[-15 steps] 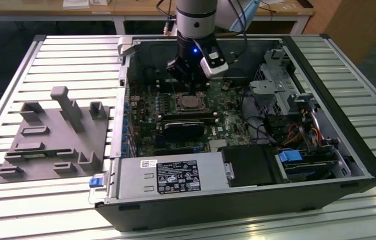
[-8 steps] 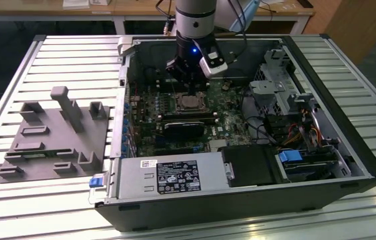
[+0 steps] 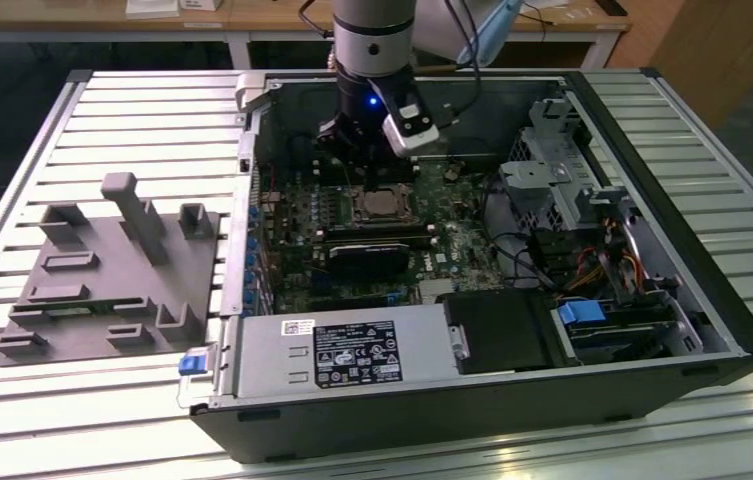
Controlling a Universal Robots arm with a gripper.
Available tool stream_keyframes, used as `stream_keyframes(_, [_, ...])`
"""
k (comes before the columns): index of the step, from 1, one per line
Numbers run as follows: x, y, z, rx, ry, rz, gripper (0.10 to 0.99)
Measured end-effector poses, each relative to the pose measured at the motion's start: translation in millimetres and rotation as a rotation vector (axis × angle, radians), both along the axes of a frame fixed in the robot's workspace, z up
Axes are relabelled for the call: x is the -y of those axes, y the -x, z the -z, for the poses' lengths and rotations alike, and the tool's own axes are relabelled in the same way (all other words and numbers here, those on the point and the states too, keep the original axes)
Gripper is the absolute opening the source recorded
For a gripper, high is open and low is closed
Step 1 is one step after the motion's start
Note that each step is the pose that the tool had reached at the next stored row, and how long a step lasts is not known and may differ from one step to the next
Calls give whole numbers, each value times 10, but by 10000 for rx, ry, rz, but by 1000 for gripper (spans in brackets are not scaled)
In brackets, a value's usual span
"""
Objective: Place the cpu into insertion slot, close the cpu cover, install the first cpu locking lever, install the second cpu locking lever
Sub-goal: 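Install the first cpu locking lever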
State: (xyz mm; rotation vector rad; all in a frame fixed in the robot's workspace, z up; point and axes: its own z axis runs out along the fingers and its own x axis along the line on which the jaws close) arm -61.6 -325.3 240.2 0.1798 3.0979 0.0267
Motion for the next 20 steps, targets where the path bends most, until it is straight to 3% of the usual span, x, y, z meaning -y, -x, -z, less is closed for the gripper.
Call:
stream_keyframes(12, [0, 320, 0, 5, -21, 1, 106])
stream_keyframes(17, [0, 406, 0, 11, -175, 1, 106])
stream_keyframes(20, [0, 444, 0, 14, -372, 2, 106])
